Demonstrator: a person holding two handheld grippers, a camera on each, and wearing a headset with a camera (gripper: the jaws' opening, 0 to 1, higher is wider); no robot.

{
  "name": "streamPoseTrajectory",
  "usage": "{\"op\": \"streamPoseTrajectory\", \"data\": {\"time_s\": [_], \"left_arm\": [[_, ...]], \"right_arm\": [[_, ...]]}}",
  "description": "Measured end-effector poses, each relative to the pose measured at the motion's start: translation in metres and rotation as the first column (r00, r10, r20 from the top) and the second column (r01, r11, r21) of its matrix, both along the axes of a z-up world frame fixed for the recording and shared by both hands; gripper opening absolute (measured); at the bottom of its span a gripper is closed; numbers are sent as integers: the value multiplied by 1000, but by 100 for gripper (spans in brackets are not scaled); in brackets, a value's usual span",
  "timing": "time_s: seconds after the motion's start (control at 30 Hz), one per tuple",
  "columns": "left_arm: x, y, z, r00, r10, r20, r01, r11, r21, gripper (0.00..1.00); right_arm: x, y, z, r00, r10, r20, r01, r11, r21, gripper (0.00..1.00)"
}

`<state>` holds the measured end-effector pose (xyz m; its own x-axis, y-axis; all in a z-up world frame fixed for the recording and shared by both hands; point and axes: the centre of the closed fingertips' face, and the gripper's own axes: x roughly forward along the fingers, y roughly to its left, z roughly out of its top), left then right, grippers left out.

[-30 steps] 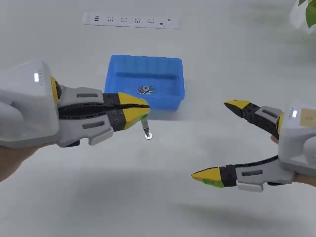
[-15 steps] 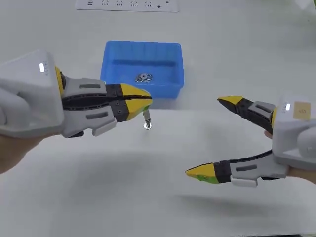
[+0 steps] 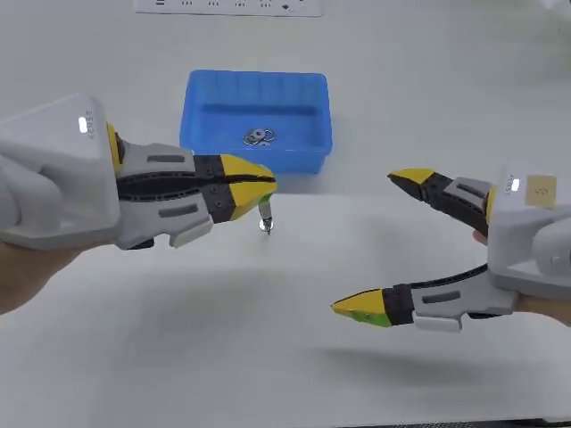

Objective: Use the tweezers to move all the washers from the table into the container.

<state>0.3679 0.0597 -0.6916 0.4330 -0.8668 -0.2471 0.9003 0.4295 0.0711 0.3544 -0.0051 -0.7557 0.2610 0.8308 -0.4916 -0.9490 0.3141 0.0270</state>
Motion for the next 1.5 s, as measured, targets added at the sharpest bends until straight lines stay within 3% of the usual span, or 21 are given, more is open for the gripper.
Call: {"op": "streamPoseTrajectory", "data": {"time_s": [0.3, 0.47, 0.7, 0.8, 1.03, 1.13, 1.23, 1.5], "left_arm": [[-11, -2, -2, 998, -58, -1, 58, 997, 56, 4], [-7, 1, -3, 999, -33, -16, 34, 998, 55, 4], [-6, 0, -5, 999, -29, -27, 31, 998, 59, 4], [-6, 1, -6, 999, -25, -33, 27, 998, 56, 5], [-6, 0, -7, 999, -28, -41, 30, 998, 61, 5], [-6, 0, -8, 999, -29, -43, 32, 997, 66, 5], [-6, -2, -8, 998, -36, -44, 39, 997, 70, 5], [-6, -3, -8, 998, -43, -40, 46, 995, 85, 5]], "right_arm": [[-7, 39, 13, 992, 123, -6, -123, 992, 41, 96], [-12, 69, 14, 972, 233, -15, -232, 972, 39, 89], [-12, 91, 11, 957, 290, -35, -288, 956, 49, 75], [-15, 95, 9, 947, 319, -51, -316, 948, 46, 62], [-7, 95, 1, 931, 362, -34, -363, 932, -8, 34], [-3, 94, 1, 922, 388, -7, -388, 921, -35, 24], [0, 94, -1, 903, 428, 30, -425, 902, -81, 17], [2, 98, -3, 885, 464, 47, -457, 883, -110, 13]]}}
